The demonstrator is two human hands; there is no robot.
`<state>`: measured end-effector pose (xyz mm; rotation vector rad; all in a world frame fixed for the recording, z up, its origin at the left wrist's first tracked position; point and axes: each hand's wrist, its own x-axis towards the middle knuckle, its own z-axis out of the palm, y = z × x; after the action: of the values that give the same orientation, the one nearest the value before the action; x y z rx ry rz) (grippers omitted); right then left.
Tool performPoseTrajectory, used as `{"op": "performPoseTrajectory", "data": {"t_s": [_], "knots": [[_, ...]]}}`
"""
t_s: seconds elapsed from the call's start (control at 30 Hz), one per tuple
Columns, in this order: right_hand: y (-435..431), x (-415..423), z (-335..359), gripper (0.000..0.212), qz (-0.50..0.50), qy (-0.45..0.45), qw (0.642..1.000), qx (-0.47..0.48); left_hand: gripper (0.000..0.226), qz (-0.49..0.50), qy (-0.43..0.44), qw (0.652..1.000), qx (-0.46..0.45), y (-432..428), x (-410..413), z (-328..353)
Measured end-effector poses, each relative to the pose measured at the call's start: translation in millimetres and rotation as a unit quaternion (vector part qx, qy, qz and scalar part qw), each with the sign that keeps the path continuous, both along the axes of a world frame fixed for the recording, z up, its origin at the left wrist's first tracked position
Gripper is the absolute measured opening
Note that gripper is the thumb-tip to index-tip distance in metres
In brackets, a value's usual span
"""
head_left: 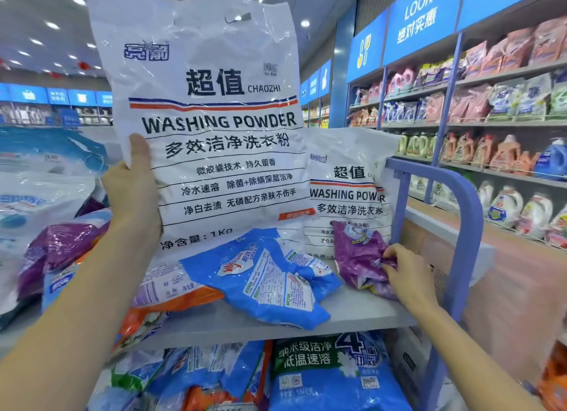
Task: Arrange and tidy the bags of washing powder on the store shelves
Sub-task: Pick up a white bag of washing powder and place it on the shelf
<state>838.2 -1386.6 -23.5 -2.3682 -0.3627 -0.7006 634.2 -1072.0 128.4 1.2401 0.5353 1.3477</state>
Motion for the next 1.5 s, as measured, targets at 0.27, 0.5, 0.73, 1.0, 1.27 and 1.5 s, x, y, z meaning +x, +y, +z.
{"op": "performPoseTrajectory", "data": {"t_s": [0.27,0.5,0.73,1.0,1.27,1.5], "knots": [[40.5,-34.0,99.6,0.015,0.2,-0.139,0.94,0.24,0.055,0.017,0.022,1.0,-0.012,39.1,-17.1,26.9],[161.4,-68.8,52.7,0.03,0.397,-0.13,0.904,-0.093,0.051,0.026,0.034,0.999,-0.002,44.8,-27.8,36.0],[177.8,-74.0,30.2,0.033,0.293,-0.258,0.884,-0.259,0.047,-0.022,0.014,1.0,0.008,21.8,-5.7,18.6],[57.0,-72.1,33.7,0.012,0.208,-0.178,0.929,0.25,0.048,-0.06,-0.002,0.998,0.024,-34.1,31.4,12.5],[-8.1,-10.4,60.9,0.059,0.252,0.108,0.882,0.383,0.045,-0.144,0.005,0.989,0.012,-107.1,97.6,-14.0],[-13.8,35.9,43.2,0.036,0.173,0.118,0.921,0.33,0.048,-0.165,0.031,0.986,-0.02,-131.7,159.8,-54.2]]}}
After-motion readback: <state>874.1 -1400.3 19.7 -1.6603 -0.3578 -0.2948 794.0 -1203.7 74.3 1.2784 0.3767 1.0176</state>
